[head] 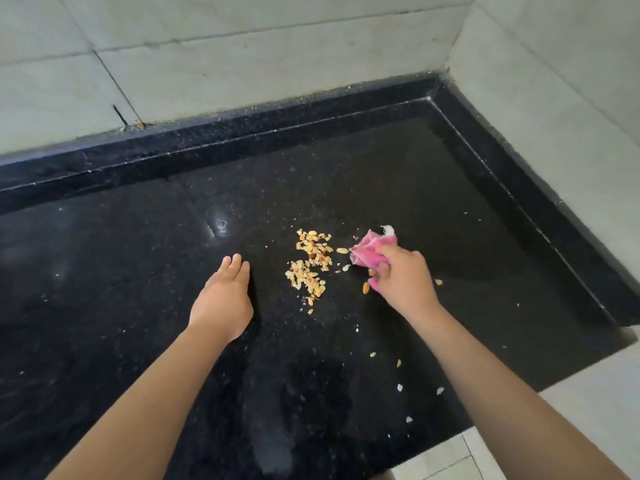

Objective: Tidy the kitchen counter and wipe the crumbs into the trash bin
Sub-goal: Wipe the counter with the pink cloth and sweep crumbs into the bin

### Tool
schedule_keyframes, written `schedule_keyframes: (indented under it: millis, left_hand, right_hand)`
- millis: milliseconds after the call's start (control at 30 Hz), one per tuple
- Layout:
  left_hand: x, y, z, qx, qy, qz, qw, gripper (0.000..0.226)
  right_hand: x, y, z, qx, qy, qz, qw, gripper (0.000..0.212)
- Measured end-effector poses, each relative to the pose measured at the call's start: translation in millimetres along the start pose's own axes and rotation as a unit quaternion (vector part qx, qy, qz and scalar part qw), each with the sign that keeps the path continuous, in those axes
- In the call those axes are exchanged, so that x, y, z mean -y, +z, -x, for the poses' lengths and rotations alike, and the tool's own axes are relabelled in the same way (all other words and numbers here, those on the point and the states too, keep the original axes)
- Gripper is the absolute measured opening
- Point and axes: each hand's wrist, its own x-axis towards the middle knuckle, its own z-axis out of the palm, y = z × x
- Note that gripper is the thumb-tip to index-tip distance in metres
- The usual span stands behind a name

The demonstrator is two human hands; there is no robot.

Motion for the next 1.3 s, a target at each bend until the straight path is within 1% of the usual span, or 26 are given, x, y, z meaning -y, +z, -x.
schedule_keyframes:
  millis: [67, 100, 200, 267, 333, 400, 500, 567, 633, 700, 800, 833, 867, 933, 1033, 1133, 1200, 1233, 1300]
  left_hand:
    - [-1, -1, -2, 0.004, 0.003, -0.021, 1.000, 0.057]
    - [-1, -3, -1, 0.008, 0.002, -0.033, 0.999, 0.056]
    - [-5, -10, -3, 0.026, -0.010, -0.054, 0.998, 0.046]
    - [-8, -13, -4, 0.033, -0.018, -0.058, 0.998, 0.040]
    - [-11, -12, -3, 0.038, -0.017, -0.061, 0.997, 0.046]
    - [-15, -9, 0, 0.046, -0.014, -0.069, 0.996, 0.057]
    - [-18, -9, 6, 0.045, -0.011, -0.078, 0.996, 0.062]
    - [-16, -10, 7, 0.051, -0.016, -0.076, 0.996, 0.063]
    - [-15, -10, 7, 0.060, -0.014, -0.082, 0.995, 0.061]
    - [-15, -12, 9, 0.061, -0.005, -0.090, 0.994, 0.057]
    - [-18, -18, 15, 0.065, 0.003, -0.098, 0.993, 0.050]
    - [-18, -20, 16, 0.064, 0.005, -0.097, 0.993, 0.050]
    - [-19, -21, 17, 0.060, 0.006, -0.093, 0.994, 0.051]
    - [-24, -21, 18, 0.039, 0.010, -0.085, 0.996, 0.053]
    - [-50, -19, 18, -0.011, 0.050, -0.073, 0.996, 0.055]
    - [-92, -15, 19, -0.032, 0.118, -0.063, 0.991, 0.055]
    - [-121, -7, 17, -0.038, 0.149, -0.064, 0.986, 0.053]
    - [-134, -2, 14, -0.042, 0.163, -0.074, 0.983, 0.053]
    - [-153, 3, 10, -0.042, 0.174, -0.075, 0.981, 0.053]
  right_hand:
    - [14, 7, 12, 0.014, 0.006, -0.072, 0.997, 0.034]
    - [19, 2, 17, 0.008, 0.005, -0.094, 0.996, 0.033]
    - [12, -28, 26, -0.055, -0.004, -0.124, 0.991, 0.030]
    - [-5, -53, 20, -0.105, -0.015, -0.077, 0.991, 0.031]
    - [-29, -77, 13, -0.125, 0.003, -0.025, 0.992, 0.035]
    - [-60, -85, 4, -0.109, 0.047, 0.001, 0.993, 0.036]
    - [-95, -64, 5, -0.041, 0.133, 0.107, 0.985, 0.036]
    - [-95, -43, 15, -0.042, 0.144, 0.144, 0.978, 0.038]
    - [-79, -29, 28, -0.057, 0.128, 0.137, 0.981, 0.038]
    - [-53, -16, 40, -0.047, 0.096, 0.113, 0.988, 0.039]
    - [-14, -1, 58, -0.002, 0.053, 0.011, 0.999, 0.036]
    - [-7, -4, 61, 0.001, 0.047, -0.028, 0.999, 0.033]
    - [-4, -12, 62, -0.012, 0.042, -0.059, 0.997, 0.030]
    - [-13, -38, 62, -0.062, 0.020, -0.084, 0.994, 0.028]
    - [-48, -82, 49, -0.123, -0.010, -0.058, 0.991, 0.031]
    - [-90, -113, 11, -0.127, 0.002, -0.041, 0.991, 0.028]
    - [-114, -121, -24, -0.130, 0.016, 0.010, 0.991, 0.023]
    - [-125, -120, -43, -0.132, 0.024, 0.044, 0.990, 0.026]
    - [-138, -108, -72, -0.108, 0.045, 0.091, 0.989, 0.042]
